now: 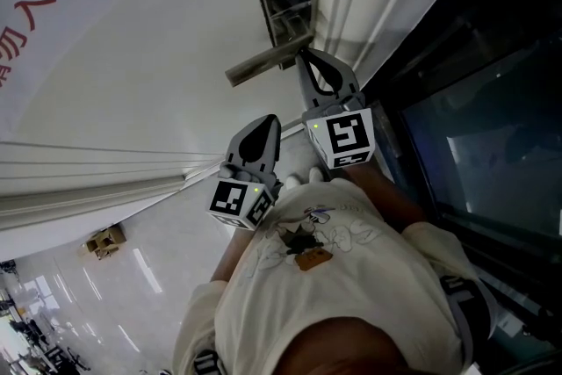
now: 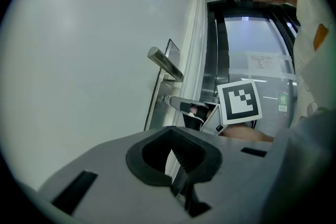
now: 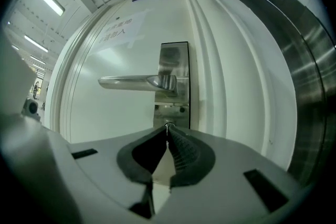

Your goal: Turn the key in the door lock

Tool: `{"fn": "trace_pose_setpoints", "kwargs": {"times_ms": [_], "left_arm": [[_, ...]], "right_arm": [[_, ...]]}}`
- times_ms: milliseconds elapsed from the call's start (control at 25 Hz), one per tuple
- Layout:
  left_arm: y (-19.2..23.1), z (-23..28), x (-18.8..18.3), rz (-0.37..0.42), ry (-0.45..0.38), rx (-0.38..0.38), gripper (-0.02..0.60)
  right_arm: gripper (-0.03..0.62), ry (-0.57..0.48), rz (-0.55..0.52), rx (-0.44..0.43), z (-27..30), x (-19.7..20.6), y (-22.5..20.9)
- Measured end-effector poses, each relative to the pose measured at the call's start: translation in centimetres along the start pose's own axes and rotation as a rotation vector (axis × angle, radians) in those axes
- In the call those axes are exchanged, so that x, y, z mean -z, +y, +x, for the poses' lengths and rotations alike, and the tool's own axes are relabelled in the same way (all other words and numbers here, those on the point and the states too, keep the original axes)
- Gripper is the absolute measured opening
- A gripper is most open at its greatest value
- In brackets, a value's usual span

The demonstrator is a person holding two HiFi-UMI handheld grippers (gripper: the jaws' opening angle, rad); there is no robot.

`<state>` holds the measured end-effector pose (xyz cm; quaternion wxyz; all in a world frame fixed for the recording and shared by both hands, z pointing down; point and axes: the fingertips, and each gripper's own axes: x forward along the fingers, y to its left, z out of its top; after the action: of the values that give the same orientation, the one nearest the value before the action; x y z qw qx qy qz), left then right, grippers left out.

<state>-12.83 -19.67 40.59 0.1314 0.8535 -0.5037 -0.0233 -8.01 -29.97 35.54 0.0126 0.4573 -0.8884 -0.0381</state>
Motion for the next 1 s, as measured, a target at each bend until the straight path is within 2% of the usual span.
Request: {"fn": "trace_pose_setpoints", "kwargs": {"times_ms": [400,680,1000], "left_arm": [[-0.12,0.47,0.50,-0.011,0.012,-0.001,0.005],[0.13,0.72,0.58,-0.015,0.012,-0.007,0.005],[0.17,0.98,0.36,-0.010,0.010,-0.007,0.005]], "right_arm": [[0.017,-0.006,0.215,-0.056,-0.02,0.24,-0.41],[0.018,-0.020,0.275,-0.067,0.00,0.30,-0.50],[0.018,-0.028,0.467,-0.099,0.01,0.38,-0.74]]}}
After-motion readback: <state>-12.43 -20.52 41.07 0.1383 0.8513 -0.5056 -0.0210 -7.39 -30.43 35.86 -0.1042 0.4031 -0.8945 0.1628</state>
